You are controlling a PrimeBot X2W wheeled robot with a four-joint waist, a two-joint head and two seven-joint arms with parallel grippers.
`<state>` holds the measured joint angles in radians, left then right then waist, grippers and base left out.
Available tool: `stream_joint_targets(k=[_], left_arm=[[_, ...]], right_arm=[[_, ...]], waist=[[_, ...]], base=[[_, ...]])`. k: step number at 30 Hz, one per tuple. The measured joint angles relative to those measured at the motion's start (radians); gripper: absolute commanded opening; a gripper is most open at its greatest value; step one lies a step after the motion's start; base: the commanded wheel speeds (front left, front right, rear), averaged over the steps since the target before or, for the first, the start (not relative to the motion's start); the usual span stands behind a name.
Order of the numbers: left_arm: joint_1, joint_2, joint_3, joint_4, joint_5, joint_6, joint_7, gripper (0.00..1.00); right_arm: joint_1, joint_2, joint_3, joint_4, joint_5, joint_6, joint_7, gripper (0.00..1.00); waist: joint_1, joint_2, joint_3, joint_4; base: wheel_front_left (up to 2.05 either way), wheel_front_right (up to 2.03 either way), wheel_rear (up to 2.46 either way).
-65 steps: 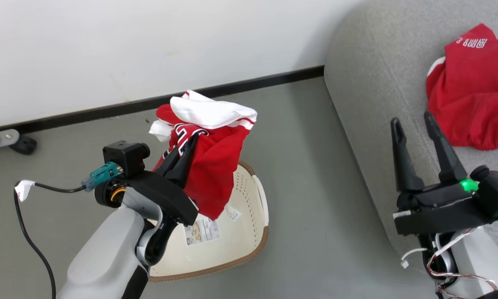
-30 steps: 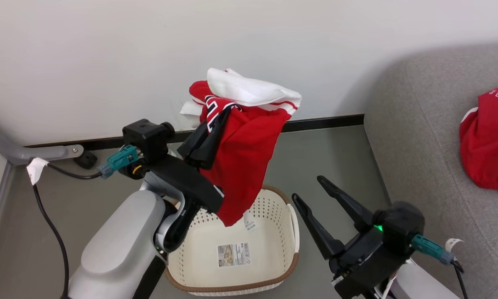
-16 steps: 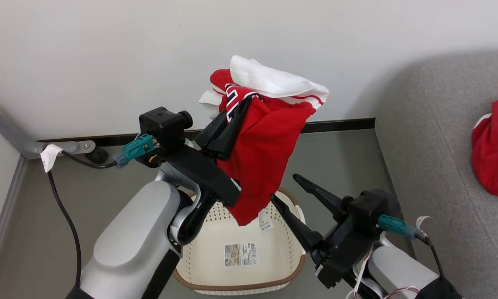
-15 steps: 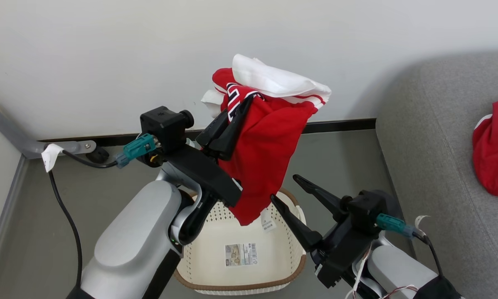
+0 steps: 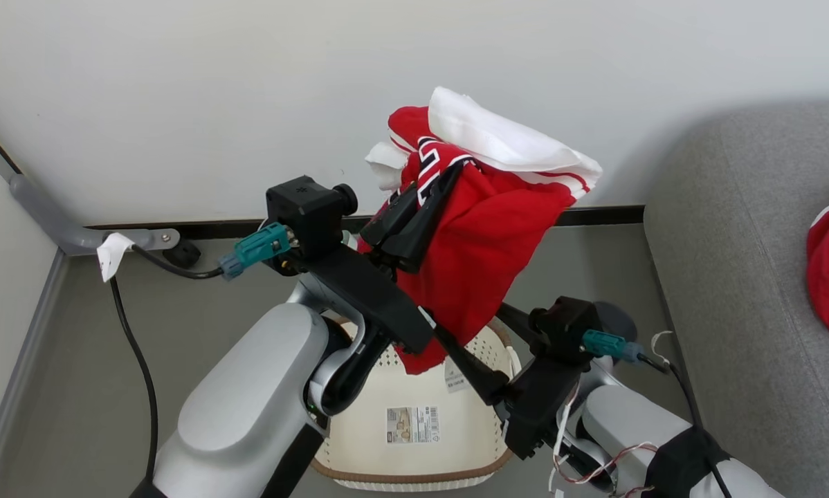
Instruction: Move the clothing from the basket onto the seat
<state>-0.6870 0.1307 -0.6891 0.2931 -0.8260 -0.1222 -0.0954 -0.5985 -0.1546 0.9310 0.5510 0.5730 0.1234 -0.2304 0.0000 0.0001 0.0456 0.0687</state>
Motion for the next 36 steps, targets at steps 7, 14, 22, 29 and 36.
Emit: stream_joint_targets(k=[7,14,22,29,36], left_arm=[[0.002,-0.004,-0.006,-0.026,-0.013,0.0,0.015,0.0],[0.012,-0.003,-0.009,-0.039,-0.027,0.001,0.025,0.0],[0.022,0.021,0.006,-0.031,-0.033,0.017,0.025,0.0],[0.078,0.05,0.026,-0.037,-0.042,0.025,0.023,0.18],[0.12,0.065,0.031,-0.045,-0.052,0.026,0.014,0.16]], right_arm=[[-0.056,0.024,0.031,0.079,0.02,0.0,-0.002,1.0],[-0.087,0.037,0.052,0.117,0.052,0.0,-0.01,0.0],[-0.089,0.037,0.054,0.129,0.08,0.0,-0.018,0.0],[-0.078,0.035,0.009,0.123,0.11,0.0,-0.018,0.0],[-0.046,0.023,-0.047,0.097,0.115,0.0,-0.019,0.0]], waist=[[0.0,0.0,0.007,0.01],[0.0,0.0,0.014,0.012],[0.0,0.0,0.021,0.007],[0.0,0.0,0.023,-0.011],[0.0,0.0,0.026,-0.041]], base=[[0.0,0.0,0.0],[0.0,0.0,0.0],[0.0,0.0,0.0],[0.0,0.0,0.0],[0.0,0.0,0.0]])
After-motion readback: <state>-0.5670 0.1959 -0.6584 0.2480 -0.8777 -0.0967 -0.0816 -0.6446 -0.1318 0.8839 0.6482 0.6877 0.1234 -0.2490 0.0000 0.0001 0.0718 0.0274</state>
